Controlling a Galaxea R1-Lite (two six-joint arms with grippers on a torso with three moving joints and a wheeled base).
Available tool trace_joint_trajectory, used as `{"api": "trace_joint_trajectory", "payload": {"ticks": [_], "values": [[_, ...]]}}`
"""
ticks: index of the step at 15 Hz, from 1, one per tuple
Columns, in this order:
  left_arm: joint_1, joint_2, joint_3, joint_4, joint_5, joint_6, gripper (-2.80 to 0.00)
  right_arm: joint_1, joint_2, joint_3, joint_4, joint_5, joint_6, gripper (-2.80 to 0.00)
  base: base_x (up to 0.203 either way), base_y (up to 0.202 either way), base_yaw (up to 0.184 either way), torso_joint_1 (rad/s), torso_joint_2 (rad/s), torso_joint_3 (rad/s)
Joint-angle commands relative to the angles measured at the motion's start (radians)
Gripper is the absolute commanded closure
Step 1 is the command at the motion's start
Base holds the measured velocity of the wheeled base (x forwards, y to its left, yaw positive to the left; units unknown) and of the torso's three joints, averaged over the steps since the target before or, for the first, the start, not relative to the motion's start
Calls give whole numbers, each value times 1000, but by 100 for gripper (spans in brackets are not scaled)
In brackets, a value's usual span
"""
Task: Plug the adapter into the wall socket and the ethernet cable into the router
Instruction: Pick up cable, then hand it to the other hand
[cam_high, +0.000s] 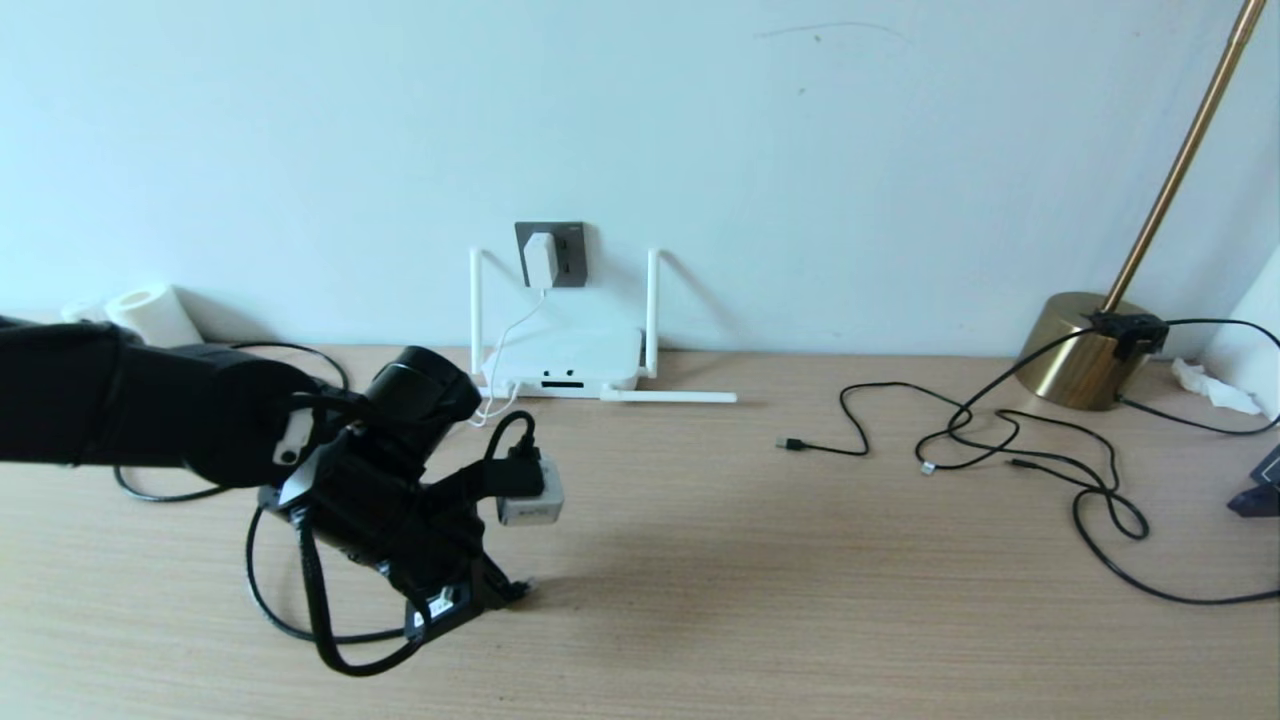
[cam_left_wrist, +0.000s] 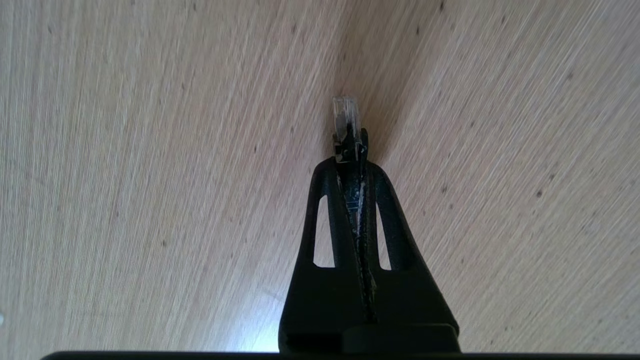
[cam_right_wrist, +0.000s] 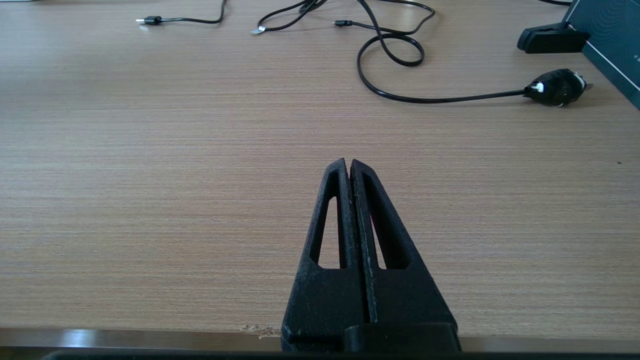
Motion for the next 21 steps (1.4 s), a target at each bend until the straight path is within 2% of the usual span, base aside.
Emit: {"api": "trace_joint_trajectory", "payload": {"ticks": [1,6,11,13,15,17,18,21], "values": [[9,-50,-2,3,-14,1,0,0,-1,0,0,0,0,0,0,0,0,0,0,0],[9,-152,-35,-4,-29,-21,0,0,-1,2,-1,1,-9,0,0,0,0,0,0,0],[7,-139,-207,0,-132,-74,0,0,-2,6,0,8,-96,0,0,0,0,0,0,0],[-19,-79,-323,-3,-155,-111,0,0,0,-22,-2,70,-128,0,0,0,0,0,0,0],[-63,-2,-450,-2,-168,-167,0,-1,57,-143,30,126,-44,0,0,0,0,0,0,0],[-129,71,-537,-5,-178,-205,0,0,237,-287,75,201,101,0,0,0,0,0,0,0],[-160,92,-565,-11,-179,-212,0,0,353,-353,90,255,175,0,0,0,0,0,0,0],[-248,141,-643,-15,-180,-222,0,0,669,-500,103,441,300,0,0,0,0,0,0,0]]}}
